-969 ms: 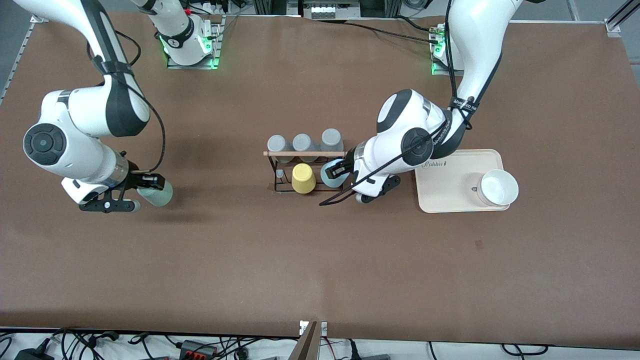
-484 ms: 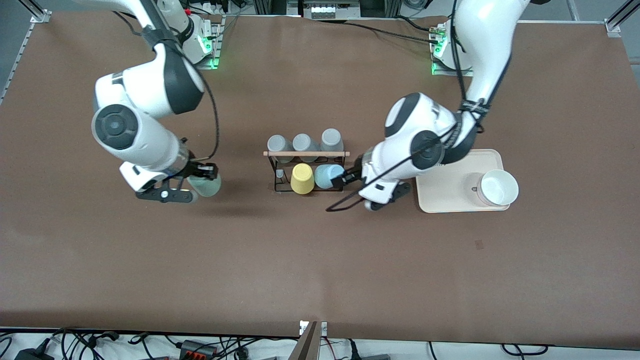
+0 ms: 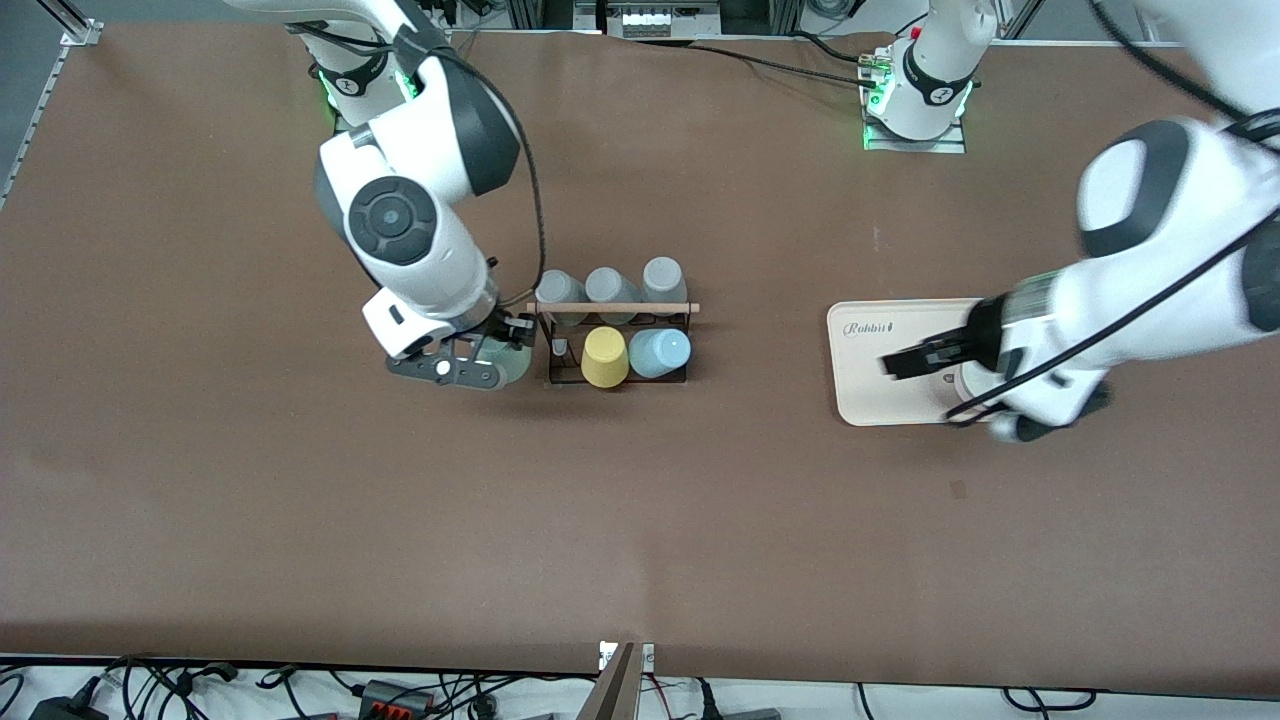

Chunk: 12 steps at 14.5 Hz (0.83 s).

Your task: Hang scattered cups on rack with three cups

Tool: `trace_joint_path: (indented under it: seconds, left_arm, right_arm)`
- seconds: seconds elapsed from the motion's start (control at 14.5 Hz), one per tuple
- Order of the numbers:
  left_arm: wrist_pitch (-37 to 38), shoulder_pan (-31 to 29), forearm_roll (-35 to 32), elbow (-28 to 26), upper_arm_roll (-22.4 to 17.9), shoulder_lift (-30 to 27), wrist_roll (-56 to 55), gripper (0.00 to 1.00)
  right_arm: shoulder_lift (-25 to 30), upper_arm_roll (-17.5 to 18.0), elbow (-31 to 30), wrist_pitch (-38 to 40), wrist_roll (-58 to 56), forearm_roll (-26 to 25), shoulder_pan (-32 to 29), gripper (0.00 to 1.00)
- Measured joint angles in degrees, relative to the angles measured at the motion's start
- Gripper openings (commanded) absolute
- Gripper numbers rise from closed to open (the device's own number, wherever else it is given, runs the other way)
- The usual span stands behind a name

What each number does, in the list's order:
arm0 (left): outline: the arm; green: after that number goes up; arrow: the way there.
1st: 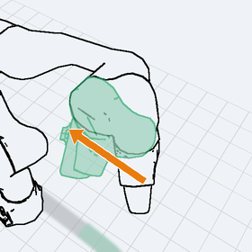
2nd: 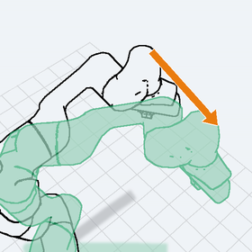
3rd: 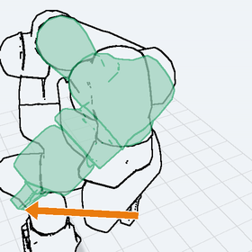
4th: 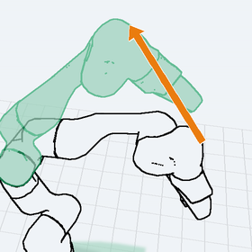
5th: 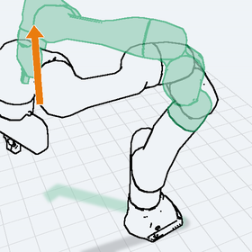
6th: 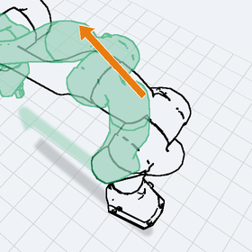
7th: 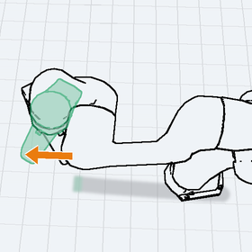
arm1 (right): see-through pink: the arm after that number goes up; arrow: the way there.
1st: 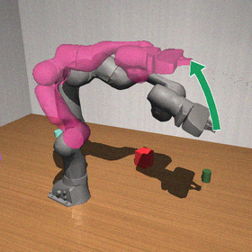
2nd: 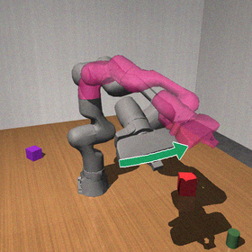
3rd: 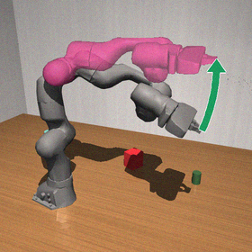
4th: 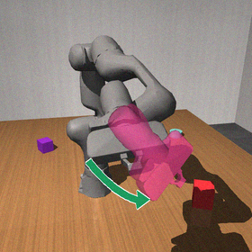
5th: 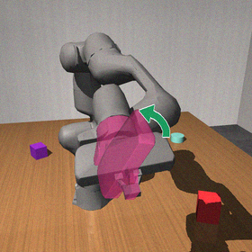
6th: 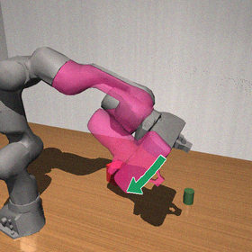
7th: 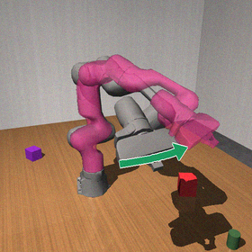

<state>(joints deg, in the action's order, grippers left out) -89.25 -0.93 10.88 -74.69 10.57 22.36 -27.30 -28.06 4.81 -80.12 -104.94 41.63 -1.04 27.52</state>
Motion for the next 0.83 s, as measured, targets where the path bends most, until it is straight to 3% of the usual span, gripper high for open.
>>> trace_joint_path:
  seconds: [0.35,0.62,0.83]
  left_arm:
    - [6.4,-1.2,-11.5,1.1,0.2,-2.1,10.8,1.0]
    - [7.9,-2.0,-13.1,0.8,0.2,-4.1,12.0,1.0]
    - [3.8,-2.8,-13.1,-5.3,0.2,-7.2,12.3,1.0]
  right_arm:
    - [-3.5,0.0,2.8,0.0,5.4,0.0,3.9,0.33]
    - [-6.0,-0.2,3.1,-0.2,5.7,-0.1,4.4,0.33]
    - [-8.1,-0.2,3.1,-1.6,5.7,-0.3,4.4,0.33]
